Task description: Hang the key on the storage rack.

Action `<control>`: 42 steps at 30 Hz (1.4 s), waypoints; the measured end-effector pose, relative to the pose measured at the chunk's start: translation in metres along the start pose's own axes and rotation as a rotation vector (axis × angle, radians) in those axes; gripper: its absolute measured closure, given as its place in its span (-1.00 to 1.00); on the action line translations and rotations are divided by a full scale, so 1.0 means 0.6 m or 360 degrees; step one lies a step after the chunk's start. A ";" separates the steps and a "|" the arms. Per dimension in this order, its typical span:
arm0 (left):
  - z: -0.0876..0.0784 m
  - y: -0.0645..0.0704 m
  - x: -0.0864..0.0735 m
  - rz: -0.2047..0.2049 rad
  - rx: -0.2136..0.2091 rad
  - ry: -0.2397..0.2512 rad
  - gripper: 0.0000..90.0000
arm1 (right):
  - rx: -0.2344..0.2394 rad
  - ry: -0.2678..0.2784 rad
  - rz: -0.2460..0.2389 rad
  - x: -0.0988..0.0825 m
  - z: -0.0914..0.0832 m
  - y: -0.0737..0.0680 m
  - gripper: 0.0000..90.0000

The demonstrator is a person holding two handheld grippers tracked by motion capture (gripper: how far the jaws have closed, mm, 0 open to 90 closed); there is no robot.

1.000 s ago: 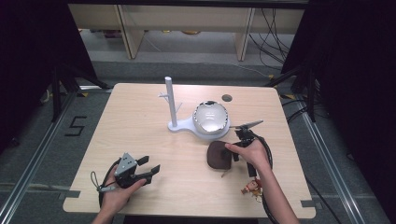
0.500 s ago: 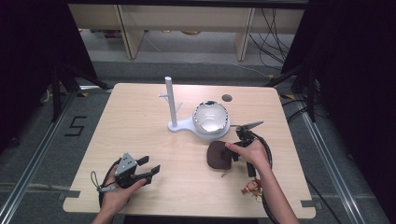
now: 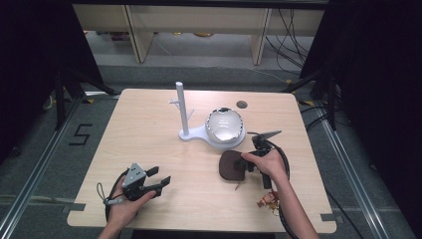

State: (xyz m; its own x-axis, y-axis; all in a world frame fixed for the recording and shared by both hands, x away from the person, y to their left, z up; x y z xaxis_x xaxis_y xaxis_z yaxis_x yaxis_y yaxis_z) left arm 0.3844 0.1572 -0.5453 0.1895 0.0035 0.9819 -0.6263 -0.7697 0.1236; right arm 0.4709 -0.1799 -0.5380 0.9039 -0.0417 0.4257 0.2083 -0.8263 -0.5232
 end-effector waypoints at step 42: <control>-0.002 0.001 -0.001 0.0009 0.0017 -0.0016 -0.18 | -0.0339 0.0130 -0.0750 0.020 -0.105 -0.060 0.42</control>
State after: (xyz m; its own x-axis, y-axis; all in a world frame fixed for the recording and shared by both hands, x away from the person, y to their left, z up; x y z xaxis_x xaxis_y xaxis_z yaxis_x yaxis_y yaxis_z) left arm 0.3831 0.1575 -0.5454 0.1935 -0.0072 0.9811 -0.6192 -0.7766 0.1164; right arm 0.4506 -0.1862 -0.4677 0.6967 0.3254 0.6393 0.4971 -0.8615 -0.1033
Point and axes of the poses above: each handheld gripper's, and its own axes: z roughly forward along the jaws, x roughly out of its top, y roughly to its right, the point moved 6 cm from there along z, roughly forward along the jaws, and after that the axes turned 14 degrees about y, right-handed, at the moved point
